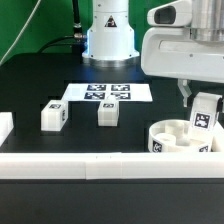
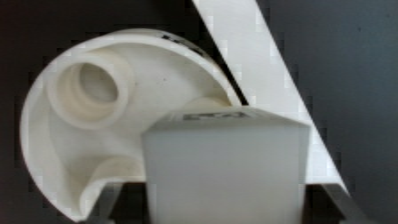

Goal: Assemble stool

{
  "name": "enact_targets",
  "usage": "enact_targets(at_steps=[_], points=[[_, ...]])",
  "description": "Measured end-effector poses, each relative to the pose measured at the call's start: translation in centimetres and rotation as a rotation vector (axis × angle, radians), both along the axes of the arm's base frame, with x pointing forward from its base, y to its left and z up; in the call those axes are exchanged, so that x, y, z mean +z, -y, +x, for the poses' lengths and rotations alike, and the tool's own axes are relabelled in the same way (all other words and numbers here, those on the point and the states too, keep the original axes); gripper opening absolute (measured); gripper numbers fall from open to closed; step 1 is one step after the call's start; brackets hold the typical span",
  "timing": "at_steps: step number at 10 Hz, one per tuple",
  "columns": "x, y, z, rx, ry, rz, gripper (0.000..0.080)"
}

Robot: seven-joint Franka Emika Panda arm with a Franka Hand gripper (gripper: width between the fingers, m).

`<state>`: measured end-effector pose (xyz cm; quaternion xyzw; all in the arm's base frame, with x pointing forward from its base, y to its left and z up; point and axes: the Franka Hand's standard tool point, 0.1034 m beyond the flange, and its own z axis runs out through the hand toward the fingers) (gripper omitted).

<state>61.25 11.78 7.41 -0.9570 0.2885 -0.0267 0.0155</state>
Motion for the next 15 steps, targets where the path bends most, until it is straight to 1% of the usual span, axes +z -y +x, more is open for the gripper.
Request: enact_targets(at_steps=[2,3,4,5,6,10,11,12,13,14,15], points=[[-0.01,0.08,0.03,-0.156,-0.001,0.018,0.0338],[0.07,0.27,0.07,-0.355,0.020,0.071,0.0338],[0.04,0.26,-0.08,-0.538,0.036,0.116,0.0338],[0.03,0.08,-0.17,-0.709,0.050,0.154,0.0338],[0.04,-0.20,-0.18,-0.817,0.058,0.181,0.0338],[0.18,-0.40,-0.07,-1.005,0.039,0.219,0.0338],[0.16,-0.29,-0.02,-1.112,0.035,0.247,0.0338],[0.15,0.27,0.02,-1.253,0.052,0.303,0.0338],[0.16,0.42,-0.04,-1.369,0.057,0.348,0.0338],[0.13,0.16,-0.03,-1.491,0.055,0.392,0.0338],[0.04,-0.08,-0.02,-1.575,0.059,0.427,0.0338]])
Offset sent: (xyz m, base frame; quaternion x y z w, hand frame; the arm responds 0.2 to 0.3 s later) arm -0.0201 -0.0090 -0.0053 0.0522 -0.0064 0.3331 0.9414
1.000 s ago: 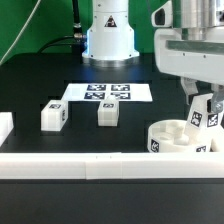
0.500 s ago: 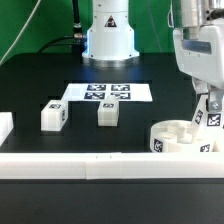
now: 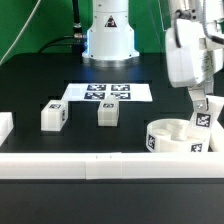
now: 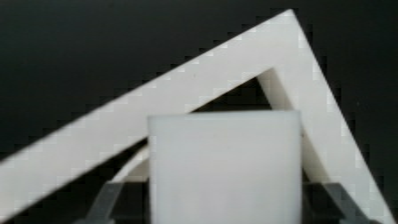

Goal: Assemble stool

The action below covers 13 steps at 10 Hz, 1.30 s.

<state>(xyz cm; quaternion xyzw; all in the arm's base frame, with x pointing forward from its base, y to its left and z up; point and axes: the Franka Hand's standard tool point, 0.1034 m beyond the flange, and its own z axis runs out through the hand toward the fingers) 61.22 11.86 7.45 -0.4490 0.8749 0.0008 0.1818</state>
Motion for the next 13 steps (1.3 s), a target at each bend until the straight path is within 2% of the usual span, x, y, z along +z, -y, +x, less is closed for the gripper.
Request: enact_targets(at_steps=[1,7,8,9,11,12,13], points=[[0.0,-0.2,-0.1,-0.094,-0.008,0.036,0.0338],[-0.2,0.4,-0.2,-0.281,-0.021,0.101,0.0338],[-0.2,0.6,-0.4,-0.373,0.010,0.115,0.0338],[-0.2,0.6,-0.6,-0.404,0.023,0.115,0.0338],[-0.4,1.6,-0.9,-0.436,0.041,0.113,0.0338],[-0.8,2.1,-1.1,-0.405,0.044,0.090,0.0338],[-0.9,2.7,-1.2,-0.372,0.054,0.066,0.0521]])
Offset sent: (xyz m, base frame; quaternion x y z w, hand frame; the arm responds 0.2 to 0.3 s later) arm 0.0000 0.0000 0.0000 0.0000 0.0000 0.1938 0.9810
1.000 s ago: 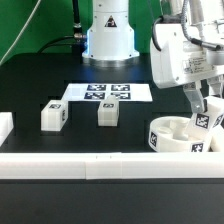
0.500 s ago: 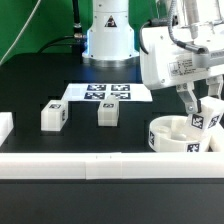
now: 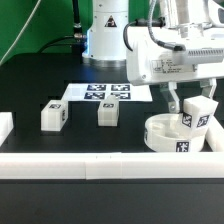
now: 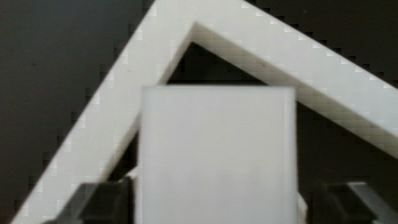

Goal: Assemble stool

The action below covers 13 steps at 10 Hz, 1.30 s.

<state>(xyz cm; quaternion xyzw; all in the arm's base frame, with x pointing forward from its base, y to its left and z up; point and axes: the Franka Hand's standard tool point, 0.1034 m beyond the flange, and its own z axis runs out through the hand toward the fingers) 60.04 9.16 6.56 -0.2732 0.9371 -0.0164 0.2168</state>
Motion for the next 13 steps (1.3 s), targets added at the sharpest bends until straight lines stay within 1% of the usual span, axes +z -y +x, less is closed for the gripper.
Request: enact_targets(at_steps=[1,2,3,4,5,7,9,10,11,13], points=[[0.6,0.6,0.0,0.049,0.014,-0.030,0.0609],[1.6,1.2,-0.1,0.106,0.029,-0.057,0.0609],[3.0,2.0,-0.4,0.154,0.047,-0.081,0.0641],[4.3,2.8,-0.9,0.188,0.059,-0.098,0.0647],[4.7,3.4,-1.4,0.192,0.059,-0.103,0.0647],[3.7,3.6,-1.7,0.209,0.045,-0.116,0.0648],[3.3,4.0,-1.8,0.225,0.039,-0.128,0.0648],[3.2,4.4,-1.8,0.271,0.040,-0.150,0.0648],[3.4,5.5,-1.8,0.325,0.045,-0.184,0.0648],[3.5,7.5,-2.7,0.377,0.039,-0.224,0.0648]])
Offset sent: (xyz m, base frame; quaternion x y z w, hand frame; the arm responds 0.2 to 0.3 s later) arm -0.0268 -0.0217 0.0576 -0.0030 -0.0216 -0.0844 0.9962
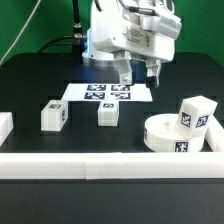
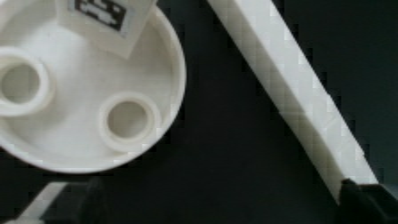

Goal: Assemble stool

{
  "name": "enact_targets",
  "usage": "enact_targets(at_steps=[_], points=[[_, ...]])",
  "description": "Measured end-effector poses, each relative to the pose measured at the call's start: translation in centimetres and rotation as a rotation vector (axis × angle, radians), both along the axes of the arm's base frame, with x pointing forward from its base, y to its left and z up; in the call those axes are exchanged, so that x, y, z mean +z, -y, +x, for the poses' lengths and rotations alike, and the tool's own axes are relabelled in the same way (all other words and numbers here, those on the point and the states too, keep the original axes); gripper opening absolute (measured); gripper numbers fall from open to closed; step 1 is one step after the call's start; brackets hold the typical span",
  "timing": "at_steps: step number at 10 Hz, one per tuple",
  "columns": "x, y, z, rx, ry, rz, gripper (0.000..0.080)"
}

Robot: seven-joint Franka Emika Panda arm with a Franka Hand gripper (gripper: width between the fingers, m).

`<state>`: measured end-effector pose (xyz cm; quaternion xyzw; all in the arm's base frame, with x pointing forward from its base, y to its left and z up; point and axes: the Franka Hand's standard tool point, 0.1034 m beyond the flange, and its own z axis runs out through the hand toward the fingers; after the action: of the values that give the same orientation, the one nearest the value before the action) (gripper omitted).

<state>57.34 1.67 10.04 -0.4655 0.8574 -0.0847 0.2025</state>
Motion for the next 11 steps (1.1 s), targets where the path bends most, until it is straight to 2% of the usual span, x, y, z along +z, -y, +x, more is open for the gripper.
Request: enact_targets(at_steps=[2,5,6,7,8,10,11], points=[[1.0,2.5,-0.1,0.106,0.016,-0.070,0.0648],[0.4,2.4,-0.3,0.139,0.009,-0.090,0.0648],[0.4,2.5,-0.2,0.204,0.009,-0.122,0.0648],[-0.3,2.8,-0.1,0.416,-0.013,-0.205,0.0648],[-0.9,3.3,-0.1,0.565,-0.035,-0.249,0.0648],[-0.8,2.7,0.3,0.786,-0.052,-0.313,0.0648],[-0.8,2.8,0.2,0.841,-0.050,-0.340,0.0648]])
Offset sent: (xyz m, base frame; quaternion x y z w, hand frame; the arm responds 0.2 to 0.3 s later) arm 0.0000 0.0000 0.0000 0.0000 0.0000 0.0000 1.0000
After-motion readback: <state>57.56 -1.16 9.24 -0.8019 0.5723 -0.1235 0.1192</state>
